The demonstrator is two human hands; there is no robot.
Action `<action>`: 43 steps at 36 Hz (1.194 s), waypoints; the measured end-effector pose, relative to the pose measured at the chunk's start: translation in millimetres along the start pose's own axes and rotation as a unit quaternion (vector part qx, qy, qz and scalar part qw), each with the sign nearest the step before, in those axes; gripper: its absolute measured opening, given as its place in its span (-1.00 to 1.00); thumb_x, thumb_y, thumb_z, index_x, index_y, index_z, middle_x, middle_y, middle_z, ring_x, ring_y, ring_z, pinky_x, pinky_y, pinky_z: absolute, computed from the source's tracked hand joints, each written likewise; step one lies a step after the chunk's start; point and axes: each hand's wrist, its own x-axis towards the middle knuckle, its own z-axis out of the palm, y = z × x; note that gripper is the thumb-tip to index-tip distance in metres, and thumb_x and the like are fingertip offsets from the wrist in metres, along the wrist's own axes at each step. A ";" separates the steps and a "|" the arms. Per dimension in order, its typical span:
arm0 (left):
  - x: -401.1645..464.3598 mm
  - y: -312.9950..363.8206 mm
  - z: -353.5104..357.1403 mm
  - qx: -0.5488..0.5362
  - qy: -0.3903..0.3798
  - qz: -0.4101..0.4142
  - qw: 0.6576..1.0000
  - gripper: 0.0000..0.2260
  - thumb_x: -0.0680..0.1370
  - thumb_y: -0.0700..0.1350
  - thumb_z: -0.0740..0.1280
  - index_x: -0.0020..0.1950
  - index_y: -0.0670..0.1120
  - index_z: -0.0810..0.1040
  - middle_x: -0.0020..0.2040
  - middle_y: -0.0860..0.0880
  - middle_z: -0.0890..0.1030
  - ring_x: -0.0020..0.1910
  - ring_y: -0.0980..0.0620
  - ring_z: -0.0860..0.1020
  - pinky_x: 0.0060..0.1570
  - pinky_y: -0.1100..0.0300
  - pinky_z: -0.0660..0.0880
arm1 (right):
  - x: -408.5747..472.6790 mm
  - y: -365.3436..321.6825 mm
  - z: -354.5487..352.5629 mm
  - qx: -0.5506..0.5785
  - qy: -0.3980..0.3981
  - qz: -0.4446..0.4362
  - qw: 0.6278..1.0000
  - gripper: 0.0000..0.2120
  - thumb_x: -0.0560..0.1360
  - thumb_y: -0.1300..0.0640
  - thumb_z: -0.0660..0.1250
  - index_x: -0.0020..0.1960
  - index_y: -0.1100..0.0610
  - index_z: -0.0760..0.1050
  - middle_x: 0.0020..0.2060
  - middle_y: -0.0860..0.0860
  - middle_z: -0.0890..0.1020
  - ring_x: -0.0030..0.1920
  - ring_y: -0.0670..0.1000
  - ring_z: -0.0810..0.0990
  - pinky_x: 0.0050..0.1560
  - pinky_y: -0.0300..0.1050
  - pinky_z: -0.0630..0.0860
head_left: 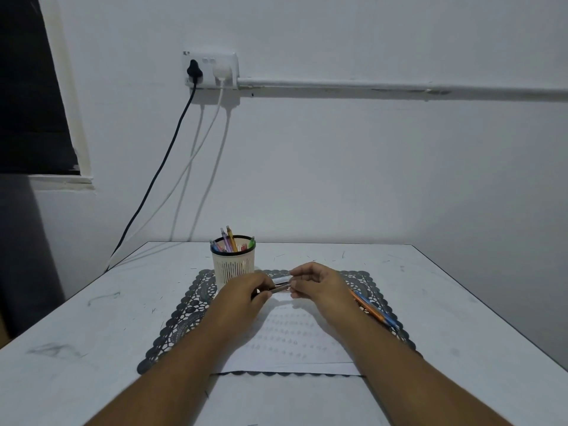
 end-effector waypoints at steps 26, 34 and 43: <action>-4.8 11.4 0.4 -0.039 0.066 0.038 0.996 -0.89 0.58 -0.24 0.42 0.01 -0.04 0.64 -0.13 0.17 0.61 -0.05 0.17 0.55 -0.14 0.33 0.46 | -2.6 -3.5 12.8 -0.027 0.043 -0.011 0.999 -0.92 0.54 0.30 0.48 -0.08 0.33 0.65 -0.31 0.19 0.64 -0.36 0.01 0.61 -0.31 -0.17 0.63; -4.2 21.8 5.3 -0.051 0.099 0.051 0.992 -0.80 0.56 -0.27 0.43 0.02 0.05 0.63 -0.11 0.17 0.61 -0.07 0.13 0.57 -0.14 0.38 0.42 | -8.7 -5.8 18.7 0.028 0.018 0.022 0.999 -0.85 0.58 0.18 0.46 0.01 0.29 0.66 -0.19 0.14 0.71 -0.24 0.00 0.66 -0.21 -0.10 0.62; -5.7 23.9 6.5 -0.066 0.067 0.032 0.995 -0.73 0.57 -0.26 0.42 0.19 0.03 0.68 0.02 0.18 0.66 0.03 0.25 0.59 -0.01 0.42 0.46 | -7.3 -8.7 18.3 0.147 0.096 0.056 0.983 -0.91 0.59 0.21 0.45 0.04 0.22 0.70 -0.22 0.07 0.61 -0.26 -0.04 0.55 -0.21 -0.13 0.59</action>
